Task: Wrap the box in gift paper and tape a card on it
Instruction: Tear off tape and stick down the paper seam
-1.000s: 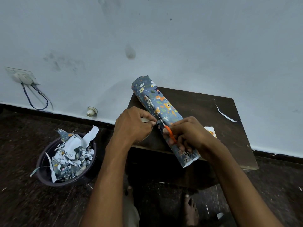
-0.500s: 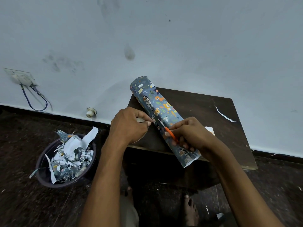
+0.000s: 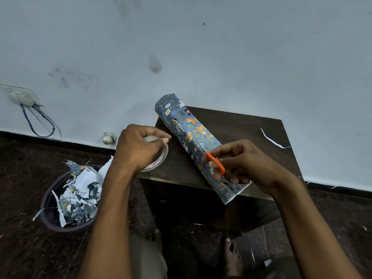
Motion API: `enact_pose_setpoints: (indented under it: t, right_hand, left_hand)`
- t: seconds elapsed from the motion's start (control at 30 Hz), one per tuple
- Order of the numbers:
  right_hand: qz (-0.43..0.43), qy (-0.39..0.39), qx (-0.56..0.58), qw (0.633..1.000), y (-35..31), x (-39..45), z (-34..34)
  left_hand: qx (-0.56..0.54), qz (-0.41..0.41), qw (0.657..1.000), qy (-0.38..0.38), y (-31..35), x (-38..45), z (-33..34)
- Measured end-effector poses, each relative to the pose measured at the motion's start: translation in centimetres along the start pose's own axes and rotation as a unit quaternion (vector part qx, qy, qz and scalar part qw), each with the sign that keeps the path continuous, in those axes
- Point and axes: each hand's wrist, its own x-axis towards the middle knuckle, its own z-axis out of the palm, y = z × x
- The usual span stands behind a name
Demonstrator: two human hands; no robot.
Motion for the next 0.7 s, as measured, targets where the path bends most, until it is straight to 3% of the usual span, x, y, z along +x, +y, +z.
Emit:
enact_pose_setpoints:
  t: [0.07, 0.17, 0.27, 0.4, 0.57, 0.7]
  right_hand:
    - [-0.019, 0.024, 0.004, 1.000, 0.1, -0.3, -0.5]
    - [-0.047, 0.124, 0.022, 0.991, 0.6, -0.3, -1.1]
    - [-0.072, 0.256, 0.028, 0.964, 1.3, -0.1, -1.9]
    - [-0.040, 0.394, -0.073, 0.915, 3.0, 0.3, -3.0]
    - [0.085, 0.403, -0.215, 0.886, 5.9, 1.3, -3.8]
    - [0.112, 0.382, -0.329, 0.856, 7.0, 2.4, -3.9]
  left_hand:
    - [-0.019, -0.004, 1.000, 0.000, 0.1, 0.0, -0.1]
    - [-0.035, -0.004, 0.999, 0.001, 0.0, 0.0, 0.0]
    - [-0.041, 0.000, 0.999, 0.000, 0.0, 0.1, 0.0]
    - [-0.061, 0.013, 0.998, -0.013, 0.2, -0.1, -0.1]
    - [-0.141, 0.037, 0.989, -0.026, 0.6, -0.4, -0.4]
    - [-0.167, 0.042, 0.985, -0.029, 0.9, -0.5, -0.3]
